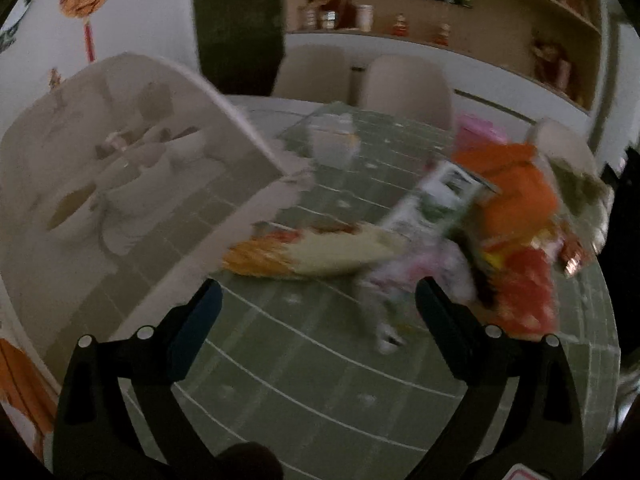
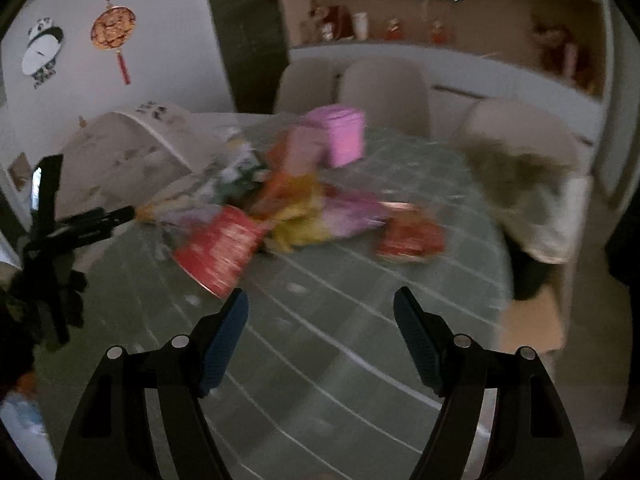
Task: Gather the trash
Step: 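Grasp the red paper cup with the right tool while the left tool grasps the yellow snack wrapper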
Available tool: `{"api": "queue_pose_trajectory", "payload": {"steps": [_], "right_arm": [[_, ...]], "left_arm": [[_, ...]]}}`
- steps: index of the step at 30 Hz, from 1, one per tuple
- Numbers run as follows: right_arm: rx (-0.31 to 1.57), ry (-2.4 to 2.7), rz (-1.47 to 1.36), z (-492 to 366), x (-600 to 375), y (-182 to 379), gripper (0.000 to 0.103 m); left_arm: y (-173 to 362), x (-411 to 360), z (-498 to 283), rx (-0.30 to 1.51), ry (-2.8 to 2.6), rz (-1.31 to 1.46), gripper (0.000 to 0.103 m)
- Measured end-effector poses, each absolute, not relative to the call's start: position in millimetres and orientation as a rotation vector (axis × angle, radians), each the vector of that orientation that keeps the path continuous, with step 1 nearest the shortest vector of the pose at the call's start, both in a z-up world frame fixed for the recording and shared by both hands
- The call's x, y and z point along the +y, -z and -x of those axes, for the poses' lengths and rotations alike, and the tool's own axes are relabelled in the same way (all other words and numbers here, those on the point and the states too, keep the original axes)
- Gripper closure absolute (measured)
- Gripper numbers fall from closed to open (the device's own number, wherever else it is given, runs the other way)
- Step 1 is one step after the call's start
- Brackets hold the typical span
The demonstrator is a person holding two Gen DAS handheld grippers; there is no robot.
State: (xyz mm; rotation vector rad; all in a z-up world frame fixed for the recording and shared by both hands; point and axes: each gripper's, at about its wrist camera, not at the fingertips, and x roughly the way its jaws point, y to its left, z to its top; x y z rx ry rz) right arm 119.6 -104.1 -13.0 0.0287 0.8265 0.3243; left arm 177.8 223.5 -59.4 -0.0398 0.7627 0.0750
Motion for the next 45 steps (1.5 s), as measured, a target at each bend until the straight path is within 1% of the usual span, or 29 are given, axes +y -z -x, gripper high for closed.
{"api": "queue_pose_trajectory", "payload": {"steps": [4, 6, 8, 10, 11, 12, 13, 15, 17, 19, 26, 28, 30, 32, 33, 34, 35, 38, 45], "right_arm": [[0.874, -0.389, -0.121, -160, -52, 26, 0.032], [0.916, -0.375, -0.136, -182, -24, 43, 0.032], [0.958, -0.34, -0.143, -195, -9, 60, 0.032], [1.003, -0.38, -0.227, -203, -8, 75, 0.032], [1.02, -0.423, -0.278, -205, -9, 80, 0.033], [1.026, -0.465, -0.293, -207, -9, 81, 0.049], [1.028, -0.501, -0.272, -210, -8, 80, 0.049], [1.002, -0.511, -0.202, -212, -9, 74, 0.054], [0.969, -0.5, -0.139, -214, -16, 66, 0.055], [0.956, -0.483, -0.118, -215, -29, 63, 0.055], [0.923, -0.428, -0.115, -213, -60, 57, 0.055], [0.913, -0.422, -0.097, -208, -63, 55, 0.055], [0.898, -0.419, -0.07, -202, -67, 52, 0.055], [0.881, -0.416, -0.049, -196, -69, 48, 0.055], [0.873, -0.413, -0.047, -193, -72, 46, 0.055], [0.868, -0.413, -0.05, -191, -75, 43, 0.055], [0.86, -0.411, -0.057, -188, -79, 40, 0.055], [0.835, -0.415, -0.076, -181, -91, 28, 0.055], [0.762, -0.46, -0.061, -171, -119, -3, 0.055]], "left_arm": [[57, 241, -181, 0.753, -0.093, 0.058, 0.01], [58, 246, -184, 0.756, -0.088, 0.052, 0.01], [61, 254, -189, 0.773, -0.064, 0.084, 0.01], [66, 260, -197, 0.792, -0.044, 0.127, 0.011], [68, 264, -201, 0.802, -0.035, 0.151, 0.011], [70, 266, -204, 0.81, -0.032, 0.172, 0.012], [72, 269, -208, 0.82, -0.034, 0.2, 0.015], [78, 276, -215, 0.848, -0.04, 0.302, 0.018], [85, 281, -218, 0.868, -0.035, 0.424, 0.021], [91, 280, -220, 0.88, -0.041, 0.483, 0.023], [111, 276, -257, 0.94, -0.134, 0.586, 0.032], [116, 278, -267, 0.949, -0.166, 0.616, 0.037], [119, 278, -275, 0.96, -0.198, 0.636, 0.039], [120, 278, -280, 0.967, -0.205, 0.656, 0.048], [118, 277, -282, 0.966, -0.189, 0.664, 0.056], [115, 274, -282, 0.965, -0.176, 0.659, 0.069], [109, 271, -280, 0.959, -0.164, 0.638, 0.078], [88, 259, -267, 0.922, -0.128, 0.584, 0.081], [4, 225, -201, 0.767, -0.091, 0.422, 0.082]]}}
